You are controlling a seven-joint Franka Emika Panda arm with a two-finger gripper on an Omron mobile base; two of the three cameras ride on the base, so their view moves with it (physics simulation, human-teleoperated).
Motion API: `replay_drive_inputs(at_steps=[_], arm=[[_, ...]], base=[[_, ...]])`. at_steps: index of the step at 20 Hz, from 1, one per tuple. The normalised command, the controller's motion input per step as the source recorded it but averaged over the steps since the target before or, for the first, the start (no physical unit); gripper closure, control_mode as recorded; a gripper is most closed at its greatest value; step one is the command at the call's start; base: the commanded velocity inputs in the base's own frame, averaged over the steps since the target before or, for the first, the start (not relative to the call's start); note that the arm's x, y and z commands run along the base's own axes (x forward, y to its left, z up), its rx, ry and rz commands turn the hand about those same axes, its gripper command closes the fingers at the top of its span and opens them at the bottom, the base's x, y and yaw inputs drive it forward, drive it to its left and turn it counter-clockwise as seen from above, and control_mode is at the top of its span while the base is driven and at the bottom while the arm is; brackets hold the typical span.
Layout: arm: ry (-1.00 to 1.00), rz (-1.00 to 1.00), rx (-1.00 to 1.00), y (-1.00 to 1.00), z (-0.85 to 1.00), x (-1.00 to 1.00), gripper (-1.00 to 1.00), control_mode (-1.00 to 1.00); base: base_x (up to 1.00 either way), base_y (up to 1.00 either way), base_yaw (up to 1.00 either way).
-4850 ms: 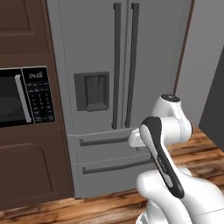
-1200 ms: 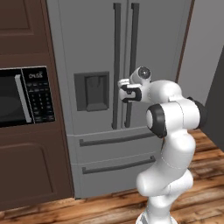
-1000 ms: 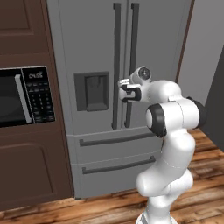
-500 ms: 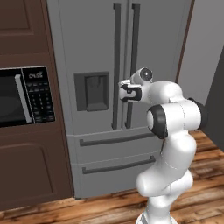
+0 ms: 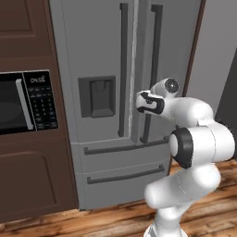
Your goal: Place one of the steaks on the plate and the other in the bowl. Then place the bowl in the fridge.
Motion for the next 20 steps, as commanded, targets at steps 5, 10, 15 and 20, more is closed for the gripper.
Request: replay_drive_inputs(at_steps=[5,10,15,20], arm=[[0.04,0.07,0.10,-0.67,0.35,-0.89,1.00,-1.00],[0.04,0.10,0.08,-0.71,0.17,-0.71,1.00,-1.00],[0.03,0.05,0.02,-0.39,0.03,-0.17,1.00,-1.00],[0.00,0.00,0.00,-0.37,0.00,-0.12,1.00,-1.00]], base=[[0.00,0.00,0.00],[0.00,0.00,0.00],[0.00,0.00,0.00],[0.00,0.00,0.00]])
